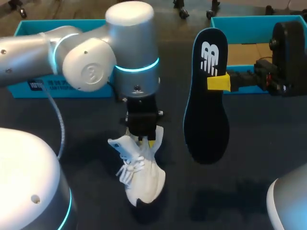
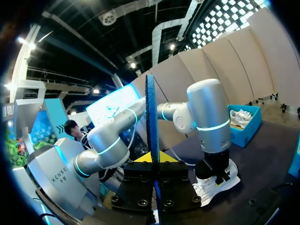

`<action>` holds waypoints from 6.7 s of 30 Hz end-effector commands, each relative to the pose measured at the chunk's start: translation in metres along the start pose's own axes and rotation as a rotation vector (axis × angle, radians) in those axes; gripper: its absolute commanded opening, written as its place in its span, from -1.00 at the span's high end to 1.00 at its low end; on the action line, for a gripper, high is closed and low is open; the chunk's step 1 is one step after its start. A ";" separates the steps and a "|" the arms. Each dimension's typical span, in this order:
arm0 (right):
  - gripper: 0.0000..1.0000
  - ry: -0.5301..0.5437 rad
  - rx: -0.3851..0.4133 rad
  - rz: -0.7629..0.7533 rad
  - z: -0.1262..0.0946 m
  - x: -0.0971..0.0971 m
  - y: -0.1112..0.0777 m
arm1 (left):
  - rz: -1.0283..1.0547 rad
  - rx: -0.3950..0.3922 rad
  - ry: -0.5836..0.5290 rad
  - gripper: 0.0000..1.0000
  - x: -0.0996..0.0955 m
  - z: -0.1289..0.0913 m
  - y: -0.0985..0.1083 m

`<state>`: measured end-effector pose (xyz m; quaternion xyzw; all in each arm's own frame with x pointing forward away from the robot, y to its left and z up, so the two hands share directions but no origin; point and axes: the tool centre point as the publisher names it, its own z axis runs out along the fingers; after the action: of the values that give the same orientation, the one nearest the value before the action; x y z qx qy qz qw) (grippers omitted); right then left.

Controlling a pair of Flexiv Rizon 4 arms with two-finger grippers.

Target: Take the shoe out of the shoebox, open the shoe tongue, remove and reinsert the insole, then place the shoe into the shoebox

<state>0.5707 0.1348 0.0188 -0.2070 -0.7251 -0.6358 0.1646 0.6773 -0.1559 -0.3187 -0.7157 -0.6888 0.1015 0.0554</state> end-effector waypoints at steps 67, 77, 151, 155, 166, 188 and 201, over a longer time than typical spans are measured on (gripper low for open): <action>1.00 0.003 0.005 0.002 0.003 -0.003 0.003 | 0.047 -0.178 -0.246 -1.00 -0.009 -0.039 -0.019; 1.00 0.003 0.005 0.002 0.003 -0.003 0.003 | 0.101 -0.150 -0.405 -1.00 -0.001 -0.045 -0.005; 1.00 0.107 0.009 0.220 0.014 -0.078 0.028 | 0.403 -0.198 -1.437 -1.00 0.009 -0.166 -0.003; 1.00 0.107 0.009 0.220 0.014 -0.078 0.028 | 0.403 -0.198 -1.437 -1.00 0.009 -0.166 -0.003; 1.00 0.015 0.072 0.401 0.033 -0.127 0.035 | 0.403 -0.198 -1.437 -1.00 0.009 -0.166 -0.003; 1.00 0.001 0.054 0.644 0.065 -0.187 0.027 | 0.389 -0.288 -1.487 -1.00 0.009 -0.179 0.005; 1.00 -0.014 0.057 0.785 0.080 -0.221 0.006 | 0.360 -0.348 -1.528 -1.00 0.011 -0.195 0.005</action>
<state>0.7636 0.1893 -0.0990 -0.4671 -0.6080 -0.5048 0.3967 0.7292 -0.1340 -0.1304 -0.5487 -0.4147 0.4643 -0.5580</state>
